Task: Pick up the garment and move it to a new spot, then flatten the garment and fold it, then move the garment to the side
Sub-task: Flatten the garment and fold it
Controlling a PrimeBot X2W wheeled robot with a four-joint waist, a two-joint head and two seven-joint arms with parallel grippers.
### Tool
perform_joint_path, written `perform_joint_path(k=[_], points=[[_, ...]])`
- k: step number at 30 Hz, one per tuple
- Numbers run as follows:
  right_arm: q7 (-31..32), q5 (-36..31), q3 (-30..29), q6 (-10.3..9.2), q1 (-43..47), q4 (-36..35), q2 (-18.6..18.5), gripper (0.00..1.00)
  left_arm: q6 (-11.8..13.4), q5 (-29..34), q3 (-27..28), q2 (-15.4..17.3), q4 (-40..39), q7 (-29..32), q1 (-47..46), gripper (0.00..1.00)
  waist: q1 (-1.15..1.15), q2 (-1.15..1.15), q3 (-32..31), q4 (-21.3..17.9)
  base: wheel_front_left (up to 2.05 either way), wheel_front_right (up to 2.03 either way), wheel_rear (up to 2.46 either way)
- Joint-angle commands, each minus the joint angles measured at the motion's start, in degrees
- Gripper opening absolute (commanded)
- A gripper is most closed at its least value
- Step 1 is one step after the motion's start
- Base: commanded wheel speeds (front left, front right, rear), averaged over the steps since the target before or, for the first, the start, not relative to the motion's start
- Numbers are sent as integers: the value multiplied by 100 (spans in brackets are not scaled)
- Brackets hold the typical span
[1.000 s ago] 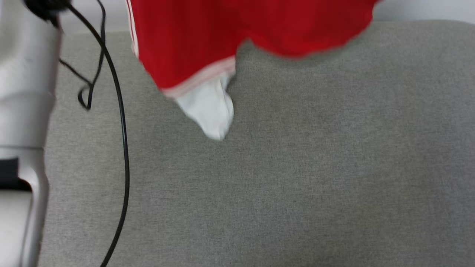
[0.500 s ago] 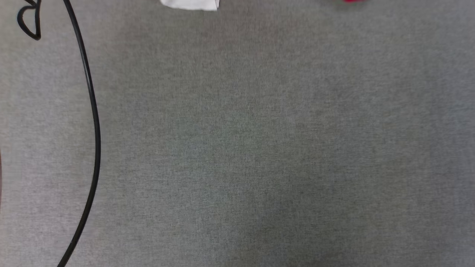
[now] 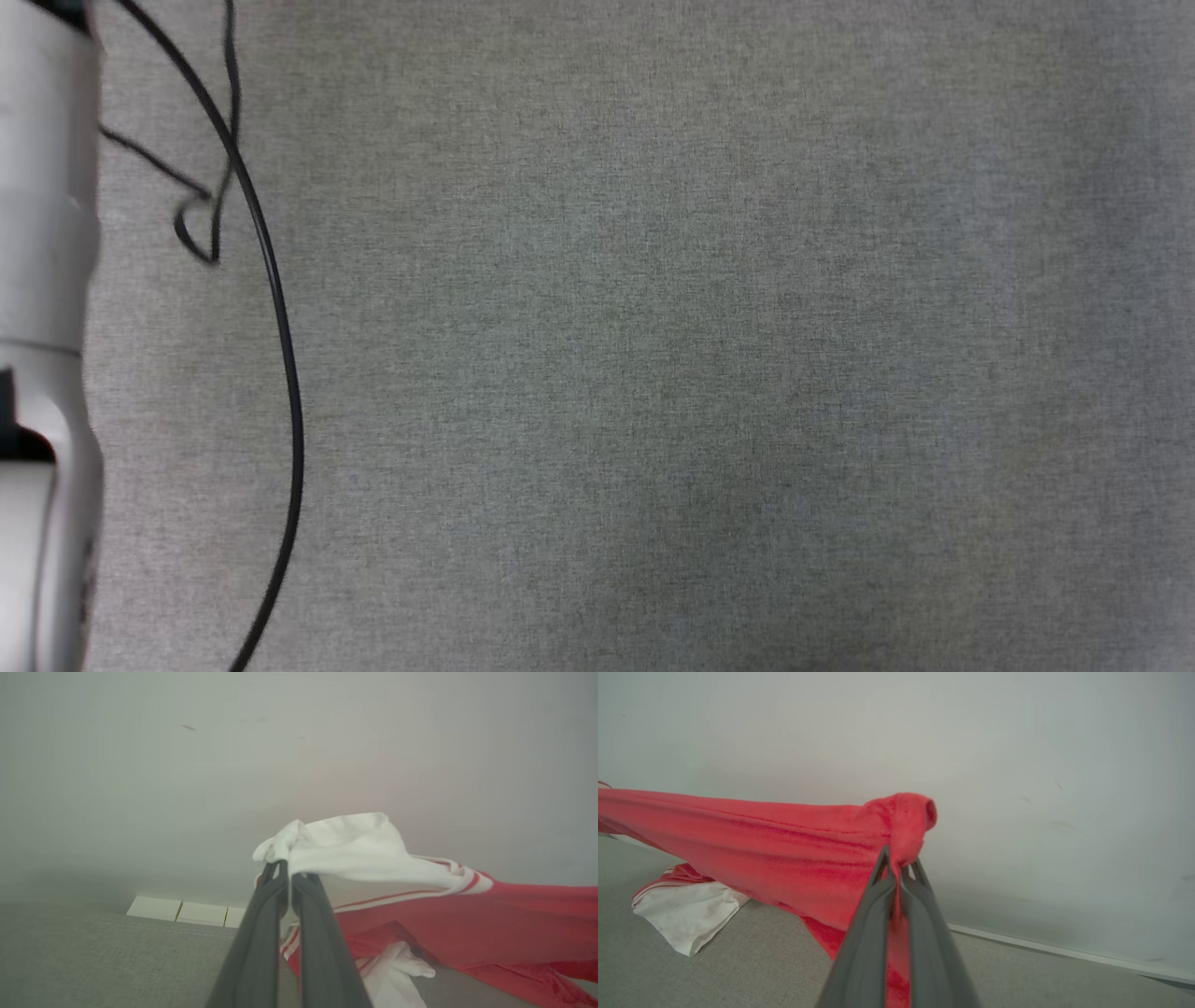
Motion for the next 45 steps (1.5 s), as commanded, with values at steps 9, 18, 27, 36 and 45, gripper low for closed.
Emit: perform_joint_path(k=[9,18,27,36,45], points=[[-242,635,424,-10,1724,-670,-455,0,-430,-325,45,-100,43,-401,1580,0,-1,0,-419,103,0,0,0],[-562,1139,640,-11,3568,-1180,-732,0,-429,-336,-121,-22,-427,-633,3389,0,-1,0,-1342,125,0,0,0],[-710,1466,609,-13,5076,-1540,-917,0,28,-507,-79,180,-1446,-548,5354,0,-1,0,-2243,85,0,0,0],[-818,1636,322,-20,6509,-1853,-1029,0,796,-695,58,448,-3005,-214,7376,0,-1,0,-2950,152,0,0,0],[-781,1398,-300,-24,7905,-2541,-1098,0,1543,-870,164,726,-4619,242,9026,0,-1,0,-3354,252,0,0,0]])
